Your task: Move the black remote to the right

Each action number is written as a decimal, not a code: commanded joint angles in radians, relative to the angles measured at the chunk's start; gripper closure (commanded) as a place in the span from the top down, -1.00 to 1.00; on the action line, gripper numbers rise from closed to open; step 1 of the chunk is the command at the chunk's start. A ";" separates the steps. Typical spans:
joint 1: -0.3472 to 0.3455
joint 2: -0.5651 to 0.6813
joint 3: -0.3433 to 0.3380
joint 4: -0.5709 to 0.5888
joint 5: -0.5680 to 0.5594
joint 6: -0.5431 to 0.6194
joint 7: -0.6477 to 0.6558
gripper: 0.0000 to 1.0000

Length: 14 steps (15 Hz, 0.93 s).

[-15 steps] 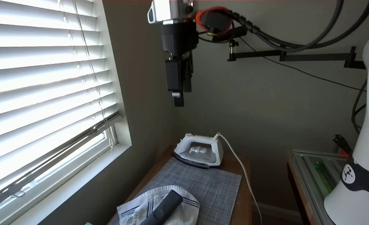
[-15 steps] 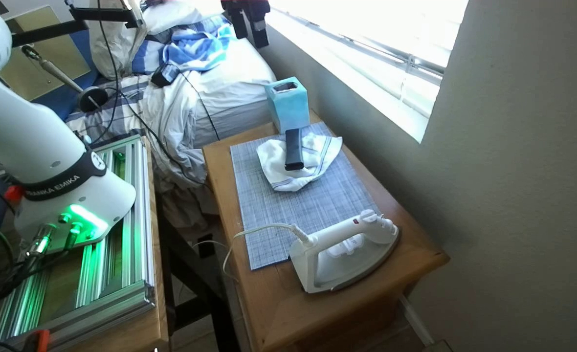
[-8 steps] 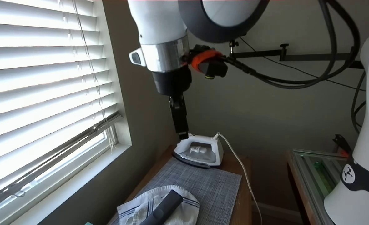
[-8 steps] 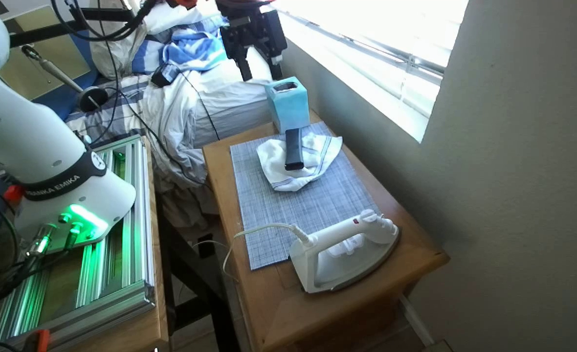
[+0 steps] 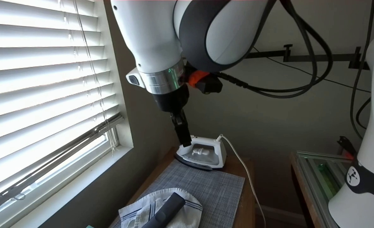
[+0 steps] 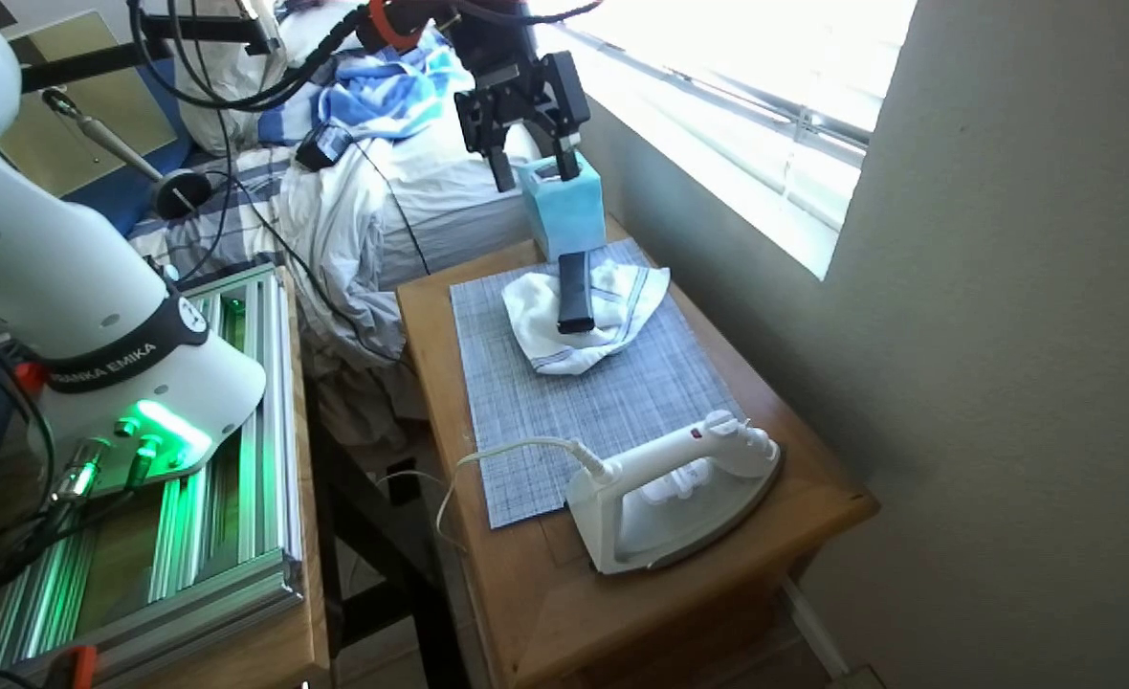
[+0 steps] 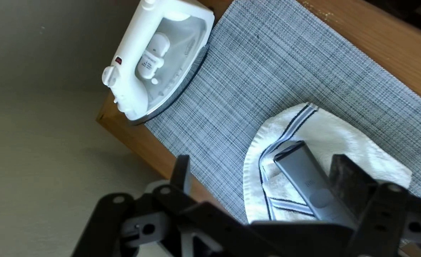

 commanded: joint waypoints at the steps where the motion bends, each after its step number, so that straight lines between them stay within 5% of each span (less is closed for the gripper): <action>1: 0.034 0.110 -0.012 0.012 0.024 0.013 -0.093 1.00; 8: 0.053 0.365 -0.024 0.059 0.002 0.098 -0.246 1.00; 11: 0.043 0.445 -0.031 0.104 0.081 0.139 -0.244 1.00; 14: 0.013 0.501 -0.007 0.128 0.115 0.269 -0.431 1.00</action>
